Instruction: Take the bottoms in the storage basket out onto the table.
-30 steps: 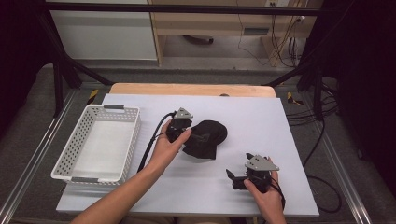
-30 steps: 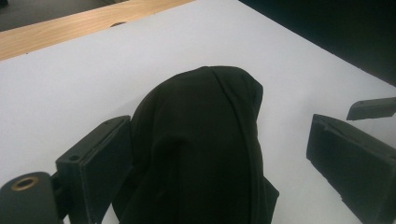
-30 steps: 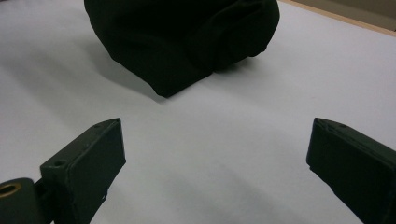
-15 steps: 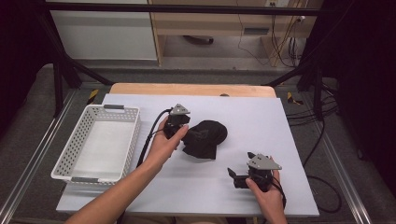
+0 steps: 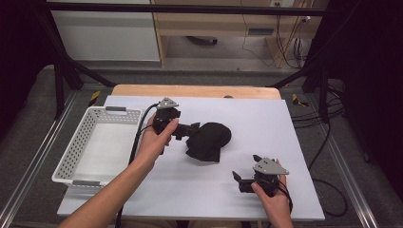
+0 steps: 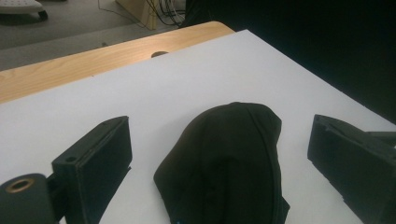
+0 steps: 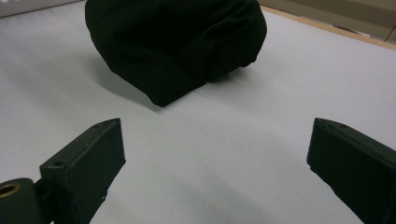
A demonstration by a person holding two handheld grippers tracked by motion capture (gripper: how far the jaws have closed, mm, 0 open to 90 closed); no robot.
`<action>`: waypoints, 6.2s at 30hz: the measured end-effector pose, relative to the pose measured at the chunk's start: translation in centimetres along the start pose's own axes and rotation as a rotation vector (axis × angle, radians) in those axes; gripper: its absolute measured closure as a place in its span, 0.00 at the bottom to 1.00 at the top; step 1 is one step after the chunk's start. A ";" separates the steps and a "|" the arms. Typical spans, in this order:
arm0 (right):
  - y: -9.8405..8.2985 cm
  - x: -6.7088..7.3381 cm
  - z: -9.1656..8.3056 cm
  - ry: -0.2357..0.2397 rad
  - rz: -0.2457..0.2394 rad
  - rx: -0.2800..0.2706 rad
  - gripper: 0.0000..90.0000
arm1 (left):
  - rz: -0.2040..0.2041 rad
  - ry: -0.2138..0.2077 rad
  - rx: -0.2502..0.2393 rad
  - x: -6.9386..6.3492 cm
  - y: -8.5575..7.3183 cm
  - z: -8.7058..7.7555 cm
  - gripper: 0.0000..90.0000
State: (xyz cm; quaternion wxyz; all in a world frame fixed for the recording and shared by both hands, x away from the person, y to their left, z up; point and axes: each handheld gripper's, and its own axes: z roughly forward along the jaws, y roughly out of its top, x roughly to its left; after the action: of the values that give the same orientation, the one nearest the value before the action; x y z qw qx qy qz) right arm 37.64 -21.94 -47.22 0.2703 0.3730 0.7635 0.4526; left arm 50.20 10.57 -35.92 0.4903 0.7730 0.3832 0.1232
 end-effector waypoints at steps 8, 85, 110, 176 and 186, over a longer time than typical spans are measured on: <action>0.0 -0.1 0.1 -0.003 0.004 0.003 0.05 | 0.014 0.021 0.017 0.1 0.4 -0.9 0.07; -0.2 -0.2 0.0 0.000 0.023 0.023 0.05 | -0.013 0.156 -0.113 6.2 -1.9 -15.4 0.06; -0.2 -0.2 0.1 -0.012 0.029 0.026 0.05 | 0.007 0.182 -0.080 6.9 -6.1 -18.1 0.06; -0.3 0.0 0.5 -0.008 0.014 0.043 0.05 | 0.065 0.137 0.039 5.4 -12.8 -15.7 0.06; -0.3 0.1 0.5 -0.006 0.008 0.048 0.05 | 0.056 0.142 0.040 5.8 -13.5 -16.0 0.06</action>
State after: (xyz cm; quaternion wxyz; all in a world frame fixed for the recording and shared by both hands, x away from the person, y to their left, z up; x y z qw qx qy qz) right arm 37.90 -21.68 -47.72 0.2618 0.3837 0.7719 0.4340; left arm 38.71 28.31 -40.66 0.4429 0.7823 0.3976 0.1836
